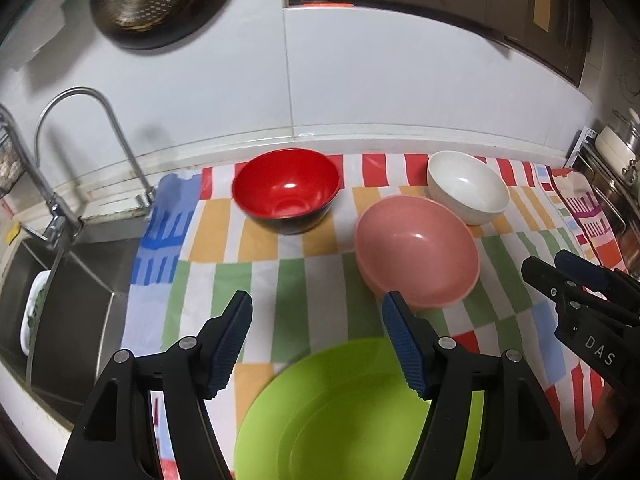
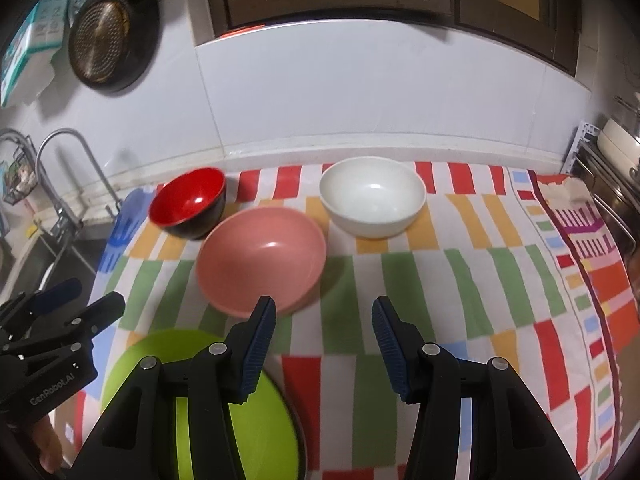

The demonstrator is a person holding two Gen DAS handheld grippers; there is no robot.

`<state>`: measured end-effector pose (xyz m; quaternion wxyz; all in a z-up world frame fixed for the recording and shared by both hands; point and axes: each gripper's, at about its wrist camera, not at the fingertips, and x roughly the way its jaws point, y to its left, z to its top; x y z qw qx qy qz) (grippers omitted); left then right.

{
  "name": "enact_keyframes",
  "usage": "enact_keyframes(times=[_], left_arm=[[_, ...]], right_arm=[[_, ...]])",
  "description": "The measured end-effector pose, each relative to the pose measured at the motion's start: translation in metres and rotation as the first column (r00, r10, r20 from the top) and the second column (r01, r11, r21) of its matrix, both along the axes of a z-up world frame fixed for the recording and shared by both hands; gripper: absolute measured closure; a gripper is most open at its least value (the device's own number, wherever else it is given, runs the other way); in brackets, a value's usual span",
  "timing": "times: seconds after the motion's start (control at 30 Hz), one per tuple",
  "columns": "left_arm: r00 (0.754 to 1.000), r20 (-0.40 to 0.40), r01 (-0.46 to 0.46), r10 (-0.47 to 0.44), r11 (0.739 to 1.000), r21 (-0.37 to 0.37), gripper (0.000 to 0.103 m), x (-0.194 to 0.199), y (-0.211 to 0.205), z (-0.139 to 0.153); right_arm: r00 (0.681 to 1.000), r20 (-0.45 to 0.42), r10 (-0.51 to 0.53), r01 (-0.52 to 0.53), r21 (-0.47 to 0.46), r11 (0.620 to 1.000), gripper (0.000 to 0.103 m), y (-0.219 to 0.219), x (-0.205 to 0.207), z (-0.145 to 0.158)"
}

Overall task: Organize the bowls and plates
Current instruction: 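Move both grippers to the pink bowl and close them on its rim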

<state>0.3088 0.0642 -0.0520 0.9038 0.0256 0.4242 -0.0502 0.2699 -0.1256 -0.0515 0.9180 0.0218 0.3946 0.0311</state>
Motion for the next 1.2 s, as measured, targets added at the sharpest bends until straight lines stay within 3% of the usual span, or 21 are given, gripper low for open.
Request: enact_keyframes(times=[0.47, 0.73, 1.03, 1.2], left_arm=[[0.996, -0.081, 0.038, -0.035, 0.999, 0.034, 0.037, 0.064, -0.021, -0.034], [0.985, -0.165, 0.063, -0.054, 0.997, 0.047, 0.045, 0.083, -0.032, -0.054], [0.973, -0.222, 0.061, -0.058, 0.998, 0.005, 0.064, 0.094, -0.037, -0.067], [0.966, -0.248, 0.073, -0.076, 0.997, -0.019, 0.085, 0.099, -0.039, -0.071]], right_arm=[[0.995, -0.095, 0.014, -0.009, 0.055, 0.998, 0.052, -0.010, 0.063, -0.032], [0.989, -0.146, 0.028, -0.018, 0.070, 0.997, 0.052, -0.006, 0.083, -0.050], [0.984, -0.176, 0.041, -0.029, 0.070, 0.997, 0.062, -0.003, 0.091, -0.061], [0.979, -0.196, 0.060, -0.045, 0.081, 0.996, 0.076, -0.001, 0.094, -0.064]])
